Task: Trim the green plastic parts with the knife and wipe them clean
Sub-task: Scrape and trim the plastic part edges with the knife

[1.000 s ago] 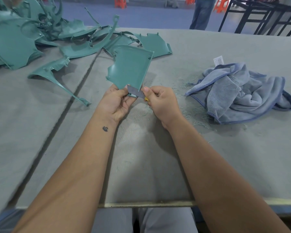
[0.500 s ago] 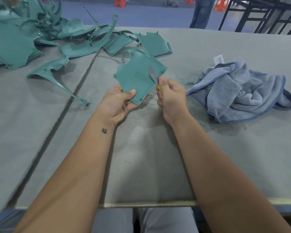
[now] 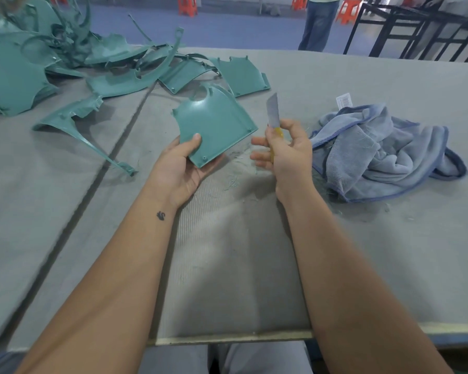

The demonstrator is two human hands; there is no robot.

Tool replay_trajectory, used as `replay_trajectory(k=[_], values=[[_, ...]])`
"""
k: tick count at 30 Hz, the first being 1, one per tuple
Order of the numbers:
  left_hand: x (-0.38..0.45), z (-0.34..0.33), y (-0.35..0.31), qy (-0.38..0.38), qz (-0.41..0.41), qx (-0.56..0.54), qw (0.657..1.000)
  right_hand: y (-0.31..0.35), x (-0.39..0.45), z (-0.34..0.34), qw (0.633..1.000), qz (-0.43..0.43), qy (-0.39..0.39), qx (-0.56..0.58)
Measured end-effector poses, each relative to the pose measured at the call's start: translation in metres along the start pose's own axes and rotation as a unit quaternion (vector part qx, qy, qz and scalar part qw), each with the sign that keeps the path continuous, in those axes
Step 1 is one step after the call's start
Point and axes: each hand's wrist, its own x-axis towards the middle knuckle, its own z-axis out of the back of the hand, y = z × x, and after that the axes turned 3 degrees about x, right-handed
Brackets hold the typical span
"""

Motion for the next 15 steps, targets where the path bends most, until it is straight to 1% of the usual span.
replay_trajectory(k=[2, 6, 7, 10, 12, 15], values=[[0.0009, 0.0009, -0.0001, -0.003, 0.001, -0.008, 1.0, -0.0004, 0.001, -0.0011, 1.0, 0.004, 0.0, -0.02], [0.0012, 0.0018, 0.0007, -0.02, 0.004, -0.017, 1.0, -0.0006, 0.0064, -0.0014, 0.998, -0.069, 0.01, -0.011], [0.001, 0.0018, 0.0005, -0.019, 0.003, -0.018, 1.0, -0.0013, 0.0073, -0.0013, 0.998, -0.066, 0.01, -0.024], [0.0004, 0.0024, -0.0002, -0.016, 0.001, -0.029, 0.999, -0.0054, 0.0059, -0.0024, 0.997, -0.004, -0.003, -0.082], [0.0006, 0.0026, -0.001, -0.017, 0.003, -0.035, 0.999, -0.0071, 0.0052, -0.0023, 0.996, 0.025, -0.003, -0.09], [0.0005, 0.0019, -0.0014, -0.02, 0.005, -0.033, 0.999, -0.0072, 0.0046, -0.001, 0.995, 0.04, 0.023, -0.089]])
